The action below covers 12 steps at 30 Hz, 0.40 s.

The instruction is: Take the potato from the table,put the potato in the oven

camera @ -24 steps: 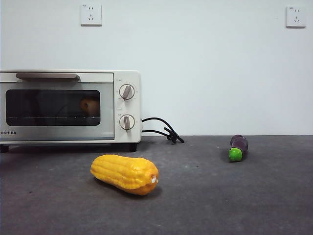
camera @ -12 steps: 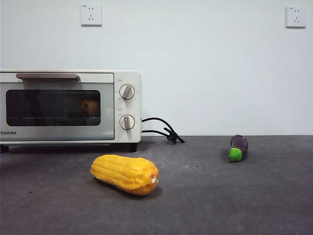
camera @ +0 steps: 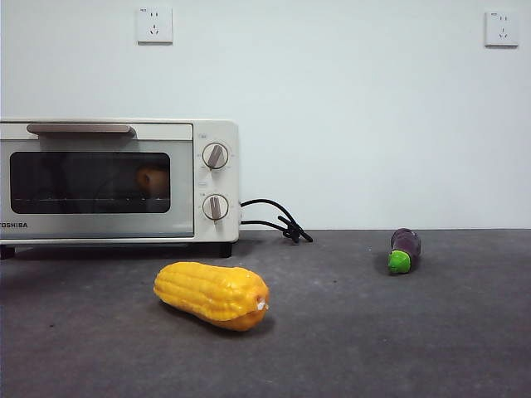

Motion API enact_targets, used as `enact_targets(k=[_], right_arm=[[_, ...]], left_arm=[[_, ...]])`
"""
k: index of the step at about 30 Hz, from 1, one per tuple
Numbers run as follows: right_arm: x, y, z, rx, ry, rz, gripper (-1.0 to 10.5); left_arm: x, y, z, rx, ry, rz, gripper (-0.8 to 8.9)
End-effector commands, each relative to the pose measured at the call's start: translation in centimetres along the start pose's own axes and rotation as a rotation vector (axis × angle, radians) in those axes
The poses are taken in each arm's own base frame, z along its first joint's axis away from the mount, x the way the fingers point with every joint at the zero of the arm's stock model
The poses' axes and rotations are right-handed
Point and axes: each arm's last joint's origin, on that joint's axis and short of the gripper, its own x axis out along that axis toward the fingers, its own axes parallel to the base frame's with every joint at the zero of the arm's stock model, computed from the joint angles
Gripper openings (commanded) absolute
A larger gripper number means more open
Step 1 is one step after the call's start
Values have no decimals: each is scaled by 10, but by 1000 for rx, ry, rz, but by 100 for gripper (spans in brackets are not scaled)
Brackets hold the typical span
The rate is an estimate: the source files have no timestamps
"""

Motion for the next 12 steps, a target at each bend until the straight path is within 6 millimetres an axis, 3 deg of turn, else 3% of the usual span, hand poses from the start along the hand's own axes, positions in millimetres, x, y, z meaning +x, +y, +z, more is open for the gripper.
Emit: enact_targets(k=[1, 6, 12], right_arm=[[1, 0, -2, -7, 17, -15, 1], [1, 0, -2, -7, 17, -15, 1], [1, 0, -2, -7, 17, -15, 1]], left_arm=[[-12, 2, -12, 232, 47, 202, -4], [-32, -11, -55, 326, -140, 220, -4], [-21, 3, -137, 294, -286, 458, -4]])
